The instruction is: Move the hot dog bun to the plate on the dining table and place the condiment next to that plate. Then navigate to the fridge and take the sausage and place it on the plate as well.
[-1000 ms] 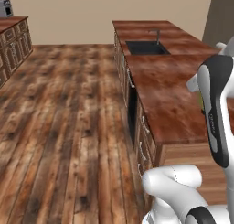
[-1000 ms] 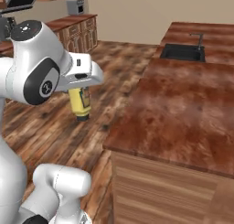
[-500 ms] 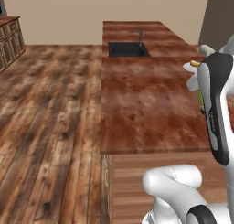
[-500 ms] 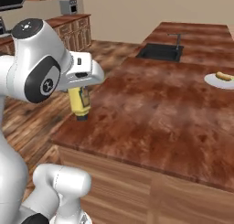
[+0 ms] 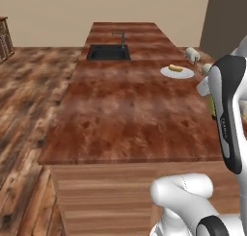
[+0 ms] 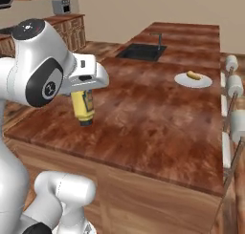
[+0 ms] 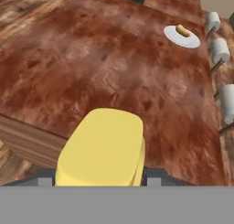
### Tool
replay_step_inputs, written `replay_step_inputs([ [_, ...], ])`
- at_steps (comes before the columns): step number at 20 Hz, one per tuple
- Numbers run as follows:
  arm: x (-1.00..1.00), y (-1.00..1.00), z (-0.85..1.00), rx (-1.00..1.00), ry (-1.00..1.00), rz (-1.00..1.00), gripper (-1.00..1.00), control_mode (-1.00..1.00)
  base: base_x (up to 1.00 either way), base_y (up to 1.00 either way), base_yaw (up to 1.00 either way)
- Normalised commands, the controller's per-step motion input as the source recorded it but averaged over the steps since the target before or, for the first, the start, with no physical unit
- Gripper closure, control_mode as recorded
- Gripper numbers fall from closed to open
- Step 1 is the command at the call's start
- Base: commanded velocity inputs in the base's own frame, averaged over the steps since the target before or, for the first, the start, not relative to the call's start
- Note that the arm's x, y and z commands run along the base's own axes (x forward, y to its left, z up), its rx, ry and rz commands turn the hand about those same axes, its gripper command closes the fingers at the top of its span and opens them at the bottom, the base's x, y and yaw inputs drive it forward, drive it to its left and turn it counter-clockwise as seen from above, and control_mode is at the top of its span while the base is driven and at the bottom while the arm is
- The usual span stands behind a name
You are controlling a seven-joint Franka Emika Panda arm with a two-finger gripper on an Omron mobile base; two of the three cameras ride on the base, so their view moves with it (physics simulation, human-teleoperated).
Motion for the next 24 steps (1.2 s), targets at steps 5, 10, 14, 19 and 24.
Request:
replay_step_inputs([
  [5, 0.00, 0.00, 0.00, 0.00, 0.00, 0.00, 1.00, 1.00, 0.00, -1.00, 0.00],
  [10, 0.00, 0.00, 0.00, 0.00, 0.00, 0.00, 1.00, 1.00, 0.00, -1.00, 0.00],
  [14, 0.00, 0.00, 0.00, 0.00, 0.00, 0.00, 1.00, 1.00, 0.00, -1.00, 0.04],
  [19, 0.00, 0.00, 0.00, 0.00, 0.00, 0.00, 1.00, 1.00, 0.04, -1.00, 0.22],
  [24, 0.00, 0.00, 0.00, 0.00, 0.00, 0.00, 1.00, 1.00, 0.22, -0.94, 0.39],
])
